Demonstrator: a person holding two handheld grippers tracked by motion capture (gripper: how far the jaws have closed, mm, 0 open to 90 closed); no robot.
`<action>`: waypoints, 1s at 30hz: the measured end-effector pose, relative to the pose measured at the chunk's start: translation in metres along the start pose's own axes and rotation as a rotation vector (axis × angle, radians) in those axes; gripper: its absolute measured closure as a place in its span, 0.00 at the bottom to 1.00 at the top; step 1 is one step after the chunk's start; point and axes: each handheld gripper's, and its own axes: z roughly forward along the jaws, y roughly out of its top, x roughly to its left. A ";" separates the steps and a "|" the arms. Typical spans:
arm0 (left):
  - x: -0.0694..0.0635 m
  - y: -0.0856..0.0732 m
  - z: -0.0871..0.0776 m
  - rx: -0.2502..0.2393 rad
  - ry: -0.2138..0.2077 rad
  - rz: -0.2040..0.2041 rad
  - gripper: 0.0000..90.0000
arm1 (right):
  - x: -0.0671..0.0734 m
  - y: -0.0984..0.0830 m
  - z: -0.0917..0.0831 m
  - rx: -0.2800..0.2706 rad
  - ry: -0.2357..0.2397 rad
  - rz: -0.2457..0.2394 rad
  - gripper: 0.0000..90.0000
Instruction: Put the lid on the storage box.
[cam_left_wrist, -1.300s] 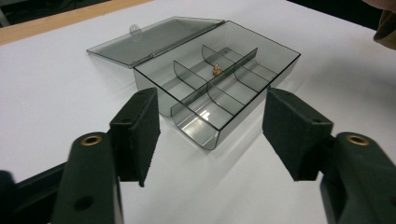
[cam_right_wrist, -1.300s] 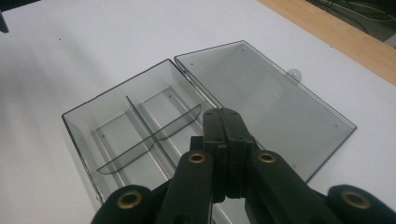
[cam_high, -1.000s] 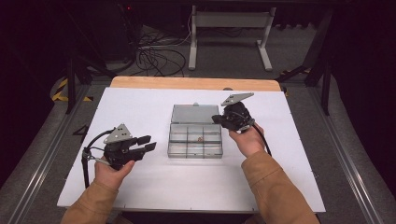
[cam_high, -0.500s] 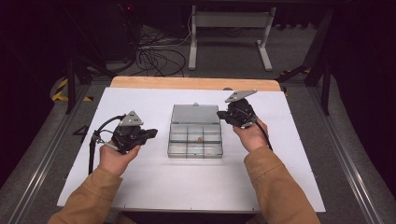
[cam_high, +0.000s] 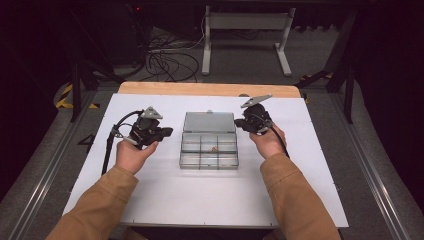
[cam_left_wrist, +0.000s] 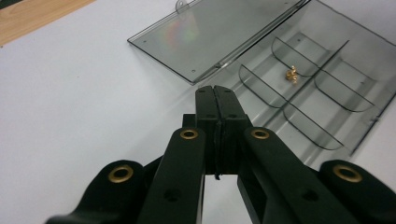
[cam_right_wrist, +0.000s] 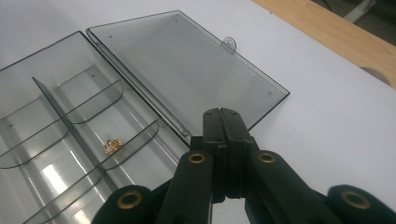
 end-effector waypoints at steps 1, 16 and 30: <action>0.000 0.001 0.002 0.003 0.008 0.004 0.99 | -0.001 0.000 0.002 0.001 -0.002 0.002 1.00; 0.012 0.013 0.041 0.073 0.022 0.007 1.00 | -0.011 -0.005 0.016 0.042 -0.018 0.033 1.00; 0.025 0.019 0.066 0.130 0.041 0.041 1.00 | -0.022 -0.012 0.027 0.073 -0.030 0.047 1.00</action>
